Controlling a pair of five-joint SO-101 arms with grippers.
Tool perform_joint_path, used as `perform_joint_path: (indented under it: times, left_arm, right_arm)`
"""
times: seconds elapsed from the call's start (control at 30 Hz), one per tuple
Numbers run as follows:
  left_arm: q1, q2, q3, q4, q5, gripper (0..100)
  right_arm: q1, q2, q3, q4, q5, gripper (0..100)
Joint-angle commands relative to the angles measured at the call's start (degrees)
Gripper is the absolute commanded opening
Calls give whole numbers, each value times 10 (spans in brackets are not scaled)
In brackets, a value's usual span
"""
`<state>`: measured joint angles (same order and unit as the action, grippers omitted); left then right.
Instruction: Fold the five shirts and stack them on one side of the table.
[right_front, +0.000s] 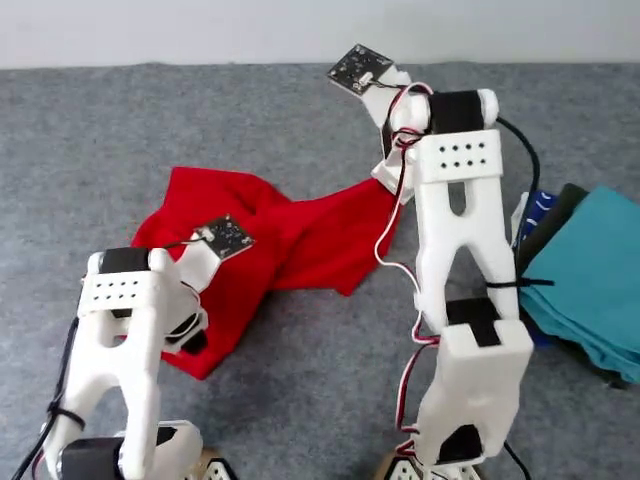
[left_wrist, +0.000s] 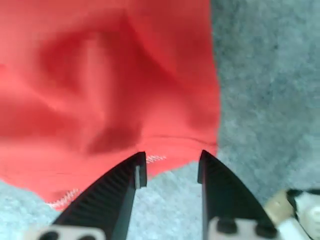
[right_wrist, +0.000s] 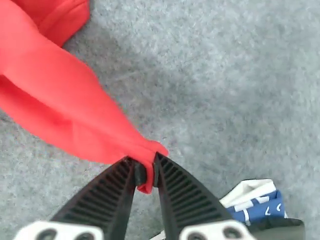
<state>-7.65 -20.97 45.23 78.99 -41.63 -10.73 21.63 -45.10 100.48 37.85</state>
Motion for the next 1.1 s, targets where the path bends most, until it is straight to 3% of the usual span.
perform_joint_path:
  times: [0.0, 0.23, 0.37, 0.63, 1.07]
  left_arm:
    - [2, 11, -9, -50, 19, 172]
    - [4, 92, -11, -188, 135, 121]
    - [5, 155, -12, -200, 149, 119]
    - [3, 175, -37, -58, 95, 80]
    - [16, -11, -124, 93, 83, 43]
  right_arm:
    - [7, -74, -3, 24, 3, 10]
    - [7, -149, -2, 24, 3, 10]
    - [9, -165, -2, 23, 4, 10]
    - [32, -163, -2, -2, 0, 10]
    - [33, -129, -2, 2, 0, 10]
